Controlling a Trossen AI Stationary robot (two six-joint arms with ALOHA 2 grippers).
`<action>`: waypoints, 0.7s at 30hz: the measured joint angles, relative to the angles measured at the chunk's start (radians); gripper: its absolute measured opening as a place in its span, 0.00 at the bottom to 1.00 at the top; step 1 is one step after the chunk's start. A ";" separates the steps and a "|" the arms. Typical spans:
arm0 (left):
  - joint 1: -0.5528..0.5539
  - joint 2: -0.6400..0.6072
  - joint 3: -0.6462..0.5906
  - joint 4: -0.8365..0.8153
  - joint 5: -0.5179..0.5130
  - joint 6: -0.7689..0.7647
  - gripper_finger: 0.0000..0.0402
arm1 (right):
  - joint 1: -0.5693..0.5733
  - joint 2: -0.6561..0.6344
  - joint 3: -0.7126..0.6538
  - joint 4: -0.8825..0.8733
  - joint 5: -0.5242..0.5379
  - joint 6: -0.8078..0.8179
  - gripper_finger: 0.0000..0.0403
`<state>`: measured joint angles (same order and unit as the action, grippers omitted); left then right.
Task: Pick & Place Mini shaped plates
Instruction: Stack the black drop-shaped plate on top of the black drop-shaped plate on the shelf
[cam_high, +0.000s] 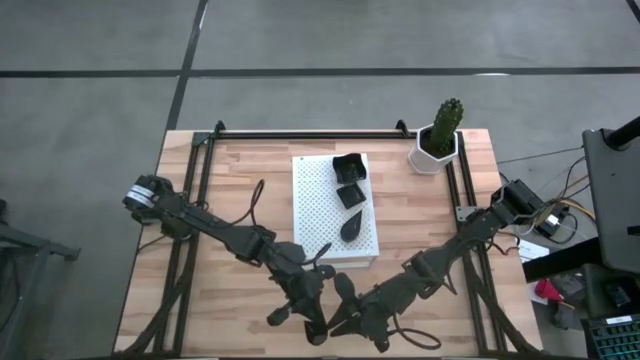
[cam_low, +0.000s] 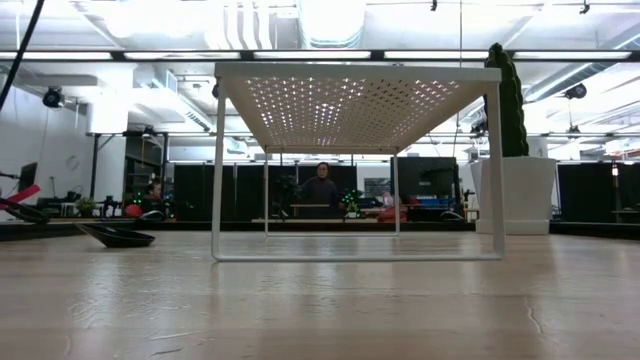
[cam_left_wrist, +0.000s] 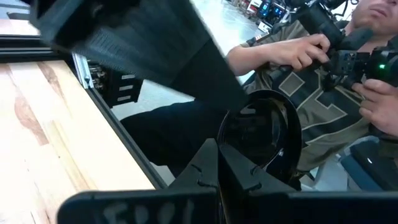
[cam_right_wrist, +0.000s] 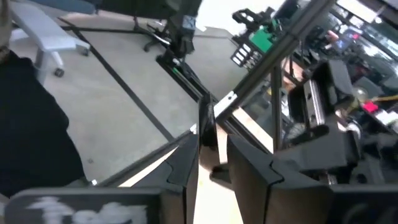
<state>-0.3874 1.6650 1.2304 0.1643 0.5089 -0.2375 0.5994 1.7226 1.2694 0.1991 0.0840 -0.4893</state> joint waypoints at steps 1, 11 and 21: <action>0.001 0.000 0.000 0.000 -0.002 0.000 0.00 | -0.003 0.000 0.000 0.004 -0.019 0.000 0.20; 0.006 0.000 0.000 0.000 -0.012 0.000 0.00 | -0.026 0.000 0.000 0.001 -0.085 0.019 0.16; 0.020 0.000 0.000 0.043 -0.008 -0.018 0.00 | -0.030 -0.001 0.000 0.000 -0.092 0.018 0.12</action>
<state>-0.3676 1.6650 1.2304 0.2077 0.5010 -0.2554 0.5690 1.7214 1.2694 0.1992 -0.0082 -0.4709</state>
